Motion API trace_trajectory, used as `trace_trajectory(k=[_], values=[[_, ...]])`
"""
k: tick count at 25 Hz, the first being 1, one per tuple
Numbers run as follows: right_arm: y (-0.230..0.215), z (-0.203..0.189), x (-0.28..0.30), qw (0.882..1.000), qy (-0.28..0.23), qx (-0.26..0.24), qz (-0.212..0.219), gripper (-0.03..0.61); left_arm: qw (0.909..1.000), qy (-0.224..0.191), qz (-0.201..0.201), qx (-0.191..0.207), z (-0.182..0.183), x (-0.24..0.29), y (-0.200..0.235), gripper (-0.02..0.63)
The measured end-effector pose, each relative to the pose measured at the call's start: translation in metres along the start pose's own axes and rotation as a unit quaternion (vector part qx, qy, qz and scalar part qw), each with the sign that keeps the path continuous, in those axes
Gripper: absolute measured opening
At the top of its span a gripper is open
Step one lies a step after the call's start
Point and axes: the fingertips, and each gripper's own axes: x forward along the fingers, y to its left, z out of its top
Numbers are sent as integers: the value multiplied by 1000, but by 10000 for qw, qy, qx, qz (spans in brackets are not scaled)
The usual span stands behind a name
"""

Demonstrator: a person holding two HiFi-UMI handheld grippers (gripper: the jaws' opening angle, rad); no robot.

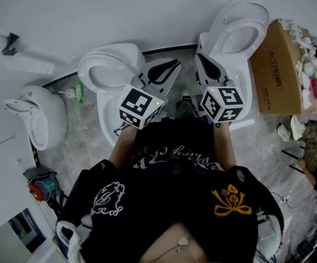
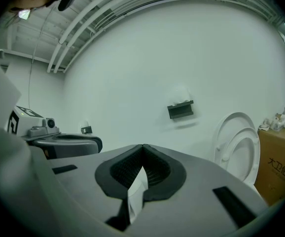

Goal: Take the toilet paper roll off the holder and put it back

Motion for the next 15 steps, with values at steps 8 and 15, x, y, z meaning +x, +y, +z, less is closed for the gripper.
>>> trace_trajectory(k=[8, 15], values=[[-3, -4, 1, 10000, 51, -23, -3, 14, 10000, -8, 24, -11, -2, 0, 1, 38], [-1, -4, 2, 9999, 103, -98, 3, 14, 10000, -6, 42, -42, -2, -2, 2, 38]])
